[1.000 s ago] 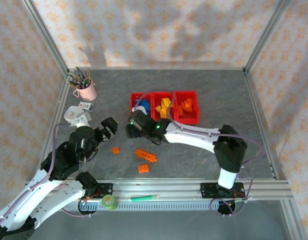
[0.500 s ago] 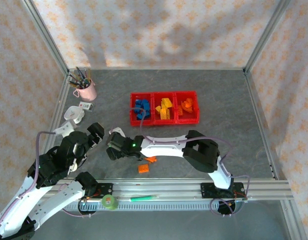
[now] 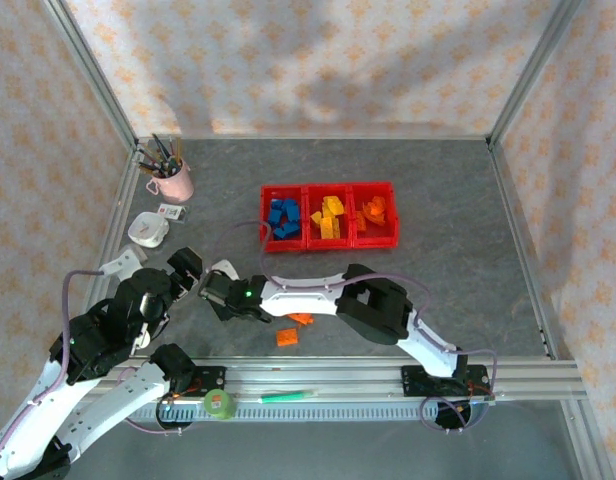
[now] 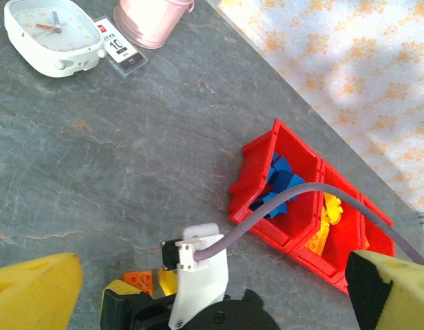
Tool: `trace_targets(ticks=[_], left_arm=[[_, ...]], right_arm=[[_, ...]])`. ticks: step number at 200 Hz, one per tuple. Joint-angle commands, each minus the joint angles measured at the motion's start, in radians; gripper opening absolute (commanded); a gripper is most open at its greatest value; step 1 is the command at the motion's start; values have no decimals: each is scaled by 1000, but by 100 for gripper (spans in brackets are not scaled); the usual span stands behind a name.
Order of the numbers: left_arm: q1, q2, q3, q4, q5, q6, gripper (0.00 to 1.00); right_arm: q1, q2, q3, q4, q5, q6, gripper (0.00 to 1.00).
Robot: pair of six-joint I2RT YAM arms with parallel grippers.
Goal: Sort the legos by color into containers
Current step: Pick up the lego from the bottom-left of the table.
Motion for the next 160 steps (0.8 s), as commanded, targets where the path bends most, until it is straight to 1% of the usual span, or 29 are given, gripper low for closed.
trace_targets(ticks=[1, 25, 38, 68, 97, 133, 160], left_arm=[[-4, -18, -23, -12, -37, -10, 99], [-5, -15, -30, -4, -35, -9, 99], [-5, -14, -33, 1, -35, -6, 99], [-5, -9, -38, 13, -30, 0, 99], [-5, -8, -39, 24, -27, 7, 99], [-5, -5, -39, 36, -19, 16, 99], [-5, 6, -33, 55, -13, 29, 99]], right_arm=[[15, 49, 57, -84, 82, -9, 55], [23, 80, 83, -124, 127, 0, 50], [23, 81, 76, -128, 138, 7, 45], [23, 68, 75, -124, 121, 17, 37], [19, 29, 54, -94, 89, 28, 32], [-5, -39, 12, -73, 60, 48, 30], [-35, -142, -63, -40, 52, 60, 30]])
